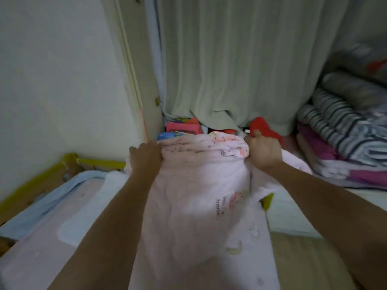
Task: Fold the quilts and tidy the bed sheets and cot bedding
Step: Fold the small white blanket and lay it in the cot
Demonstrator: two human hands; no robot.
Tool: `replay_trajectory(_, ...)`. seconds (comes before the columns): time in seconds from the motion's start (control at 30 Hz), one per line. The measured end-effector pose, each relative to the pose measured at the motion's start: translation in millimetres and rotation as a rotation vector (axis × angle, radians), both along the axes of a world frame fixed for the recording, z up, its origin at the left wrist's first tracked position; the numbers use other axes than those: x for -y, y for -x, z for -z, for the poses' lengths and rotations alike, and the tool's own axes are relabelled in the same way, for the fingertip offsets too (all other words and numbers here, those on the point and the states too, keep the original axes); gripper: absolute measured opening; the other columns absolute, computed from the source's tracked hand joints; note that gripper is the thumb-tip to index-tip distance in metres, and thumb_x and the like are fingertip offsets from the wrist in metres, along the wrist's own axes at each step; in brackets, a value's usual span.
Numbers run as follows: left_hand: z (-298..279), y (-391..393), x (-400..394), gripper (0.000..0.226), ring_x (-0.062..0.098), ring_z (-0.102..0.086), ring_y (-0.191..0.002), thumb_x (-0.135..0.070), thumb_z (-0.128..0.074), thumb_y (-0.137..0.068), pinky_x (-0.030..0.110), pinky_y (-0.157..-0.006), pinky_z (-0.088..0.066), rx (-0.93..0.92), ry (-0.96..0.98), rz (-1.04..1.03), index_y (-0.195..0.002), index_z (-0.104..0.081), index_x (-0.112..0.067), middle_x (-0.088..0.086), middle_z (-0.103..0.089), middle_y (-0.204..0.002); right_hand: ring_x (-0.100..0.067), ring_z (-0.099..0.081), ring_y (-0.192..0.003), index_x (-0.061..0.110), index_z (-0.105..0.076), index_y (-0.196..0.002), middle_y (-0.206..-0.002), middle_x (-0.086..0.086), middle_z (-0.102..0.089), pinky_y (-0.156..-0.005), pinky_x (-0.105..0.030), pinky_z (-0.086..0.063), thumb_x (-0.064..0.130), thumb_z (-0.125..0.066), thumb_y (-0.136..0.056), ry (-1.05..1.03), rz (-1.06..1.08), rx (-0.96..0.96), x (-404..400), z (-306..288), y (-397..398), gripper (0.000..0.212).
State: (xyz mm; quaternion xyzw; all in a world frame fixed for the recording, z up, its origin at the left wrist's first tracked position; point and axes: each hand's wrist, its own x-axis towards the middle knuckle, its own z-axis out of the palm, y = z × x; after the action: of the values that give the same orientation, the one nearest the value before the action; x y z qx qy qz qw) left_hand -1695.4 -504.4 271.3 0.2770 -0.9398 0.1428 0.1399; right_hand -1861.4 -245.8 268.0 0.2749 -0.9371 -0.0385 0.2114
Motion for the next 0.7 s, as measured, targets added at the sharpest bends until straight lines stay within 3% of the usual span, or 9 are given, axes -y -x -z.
replay_trajectory(0.2, -19, 106, -139, 0.025, 0.030, -0.057, -0.112, -0.011, -0.042, -0.096, 0.039, -0.092, -0.043, -0.024, -0.051, 0.268, -0.115, -0.058, -0.010, 0.009, -0.062, -0.116, -0.029, -0.055, -0.111, 0.022, -0.063, -0.111, -0.113, -0.005, -0.064, -0.079, -0.033, -0.046, 0.038, -0.062, -0.080, 0.017, 0.229, 0.029, -186, -45, 22, 0.034)
replay_trajectory(0.3, -38, 158, -254, 0.022, 0.032, -0.060, -0.106, -0.012, -0.048, -0.090, 0.037, -0.089, -0.044, -0.088, -0.158, 0.493, -0.107, -0.062, -0.010, 0.012, -0.063, -0.111, -0.030, -0.041, -0.128, 0.022, -0.051, -0.128, -0.133, -0.008, -0.053, -0.100, -0.042, -0.035, 0.036, -0.053, -0.088, -0.040, 0.531, 0.106, -307, -56, 28, 0.043)
replay_trajectory(0.4, -55, 194, -376, 0.023, 0.035, -0.062, -0.101, -0.019, -0.053, -0.086, 0.035, -0.080, -0.048, -0.069, -0.276, 0.696, -0.100, -0.067, -0.009, 0.016, -0.066, -0.108, -0.032, -0.028, -0.138, 0.012, -0.030, -0.144, -0.149, -0.014, -0.033, -0.113, -0.047, -0.023, 0.033, -0.057, -0.087, 0.182, 0.670, 0.164, -396, -51, 27, 0.066)
replay_trajectory(0.47, -59, 215, -464, 0.018, 0.036, -0.062, -0.097, -0.019, -0.057, -0.079, 0.034, -0.076, -0.048, -0.005, -0.383, 0.816, -0.090, -0.067, -0.008, 0.018, -0.067, -0.104, -0.031, -0.015, -0.144, 0.010, -0.017, -0.151, -0.156, -0.015, -0.017, -0.115, -0.048, -0.019, 0.032, -0.063, -0.084, 0.336, 0.499, 0.116, -434, -41, 18, 0.084)
replay_trajectory(0.5, -59, 223, -504, 0.017, 0.036, -0.062, -0.096, -0.019, -0.057, -0.078, 0.034, -0.075, -0.048, 0.041, -0.409, 0.860, -0.087, -0.066, -0.008, 0.018, -0.067, -0.103, -0.031, -0.015, -0.145, 0.010, -0.019, -0.151, -0.157, -0.016, -0.018, -0.115, -0.049, -0.019, 0.033, -0.065, -0.082, 0.325, 0.340, 0.012, -447, -32, 9, 0.086)
replay_trajectory(0.6, -52, 249, -617, 0.022, 0.035, -0.060, -0.088, -0.022, -0.054, -0.084, 0.033, -0.068, -0.044, 0.220, -0.428, 0.955, -0.080, -0.062, -0.002, 0.020, -0.065, -0.100, -0.039, -0.033, -0.137, 0.005, -0.047, -0.135, -0.145, -0.028, -0.037, -0.111, -0.049, -0.029, 0.030, -0.065, -0.086, -0.041, -0.120, -0.317, -511, -2, -12, 0.058)
replay_trajectory(0.7, -41, 263, -685, 0.024, 0.025, -0.049, -0.065, -0.025, -0.052, -0.084, 0.029, -0.052, -0.033, 0.342, -0.575, 0.970, -0.064, -0.047, -0.013, 0.011, -0.055, -0.076, -0.037, -0.031, -0.140, 0.003, -0.051, -0.134, -0.149, -0.026, -0.033, -0.116, -0.044, -0.025, 0.015, -0.057, -0.094, -0.375, -0.252, -0.424, -581, 15, -23, 0.041)
